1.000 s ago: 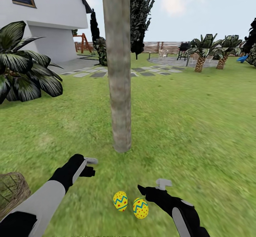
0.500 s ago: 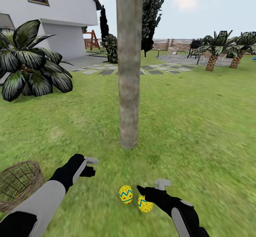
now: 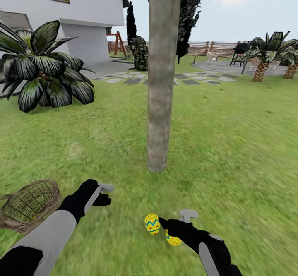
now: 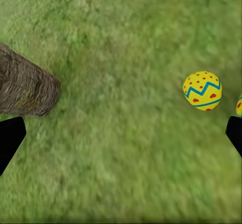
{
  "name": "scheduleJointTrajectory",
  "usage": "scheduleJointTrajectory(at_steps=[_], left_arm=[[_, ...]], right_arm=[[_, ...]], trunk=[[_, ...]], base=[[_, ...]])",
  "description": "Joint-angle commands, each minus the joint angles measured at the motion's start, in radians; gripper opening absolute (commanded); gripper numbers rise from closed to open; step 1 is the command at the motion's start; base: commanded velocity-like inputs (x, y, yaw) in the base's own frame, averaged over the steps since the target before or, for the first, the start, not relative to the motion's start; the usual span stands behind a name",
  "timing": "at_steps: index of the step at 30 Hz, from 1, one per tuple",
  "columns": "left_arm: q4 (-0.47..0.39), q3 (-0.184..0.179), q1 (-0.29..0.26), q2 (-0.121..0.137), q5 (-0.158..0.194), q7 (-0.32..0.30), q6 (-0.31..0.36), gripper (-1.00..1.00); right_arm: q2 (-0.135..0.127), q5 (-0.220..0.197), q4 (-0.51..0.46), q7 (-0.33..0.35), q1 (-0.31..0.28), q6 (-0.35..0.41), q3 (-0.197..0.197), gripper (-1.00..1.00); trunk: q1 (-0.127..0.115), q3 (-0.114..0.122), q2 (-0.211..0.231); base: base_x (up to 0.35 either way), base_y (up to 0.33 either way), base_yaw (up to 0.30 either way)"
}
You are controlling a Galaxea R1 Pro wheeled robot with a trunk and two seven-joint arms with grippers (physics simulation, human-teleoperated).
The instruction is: Take the three Easter eggs out of the wicker basket on the lawn in the garden, then place them on the lawn next to a single tree (choose any tree) so that all three eggs are next to the same tree and none are left in the basket.
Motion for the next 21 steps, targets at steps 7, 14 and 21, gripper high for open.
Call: scheduleJointTrajectory(at_steps=[7, 14, 21], left_arm=[[-0.002, -0.008, -0.001, 0.001, 0.011, 0.009, 0.004, 1.0], [-0.002, -0.008, -0.001, 0.001, 0.011, 0.009, 0.004, 1.0], [-0.002, -0.01, -0.001, 0.001, 0.011, 0.009, 0.004, 1.0]], right_arm=[[0.0, 0.001, 0.004, 0.003, -0.001, 0.004, 0.001, 1.0], [0.0, 0.001, 0.01, 0.003, -0.001, 0.004, 0.001, 1.0], [0.0, 0.0, 0.01, 0.006, -0.001, 0.001, 0.002, 1.0]], trunk=[[-0.027, 0.011, 0.049], [-0.054, 0.024, 0.098], [-0.081, 0.041, 0.147]], base=[[0.0, 0.0, 0.151], [0.0, 0.0, 0.15], [0.0, 0.0, 0.064]])
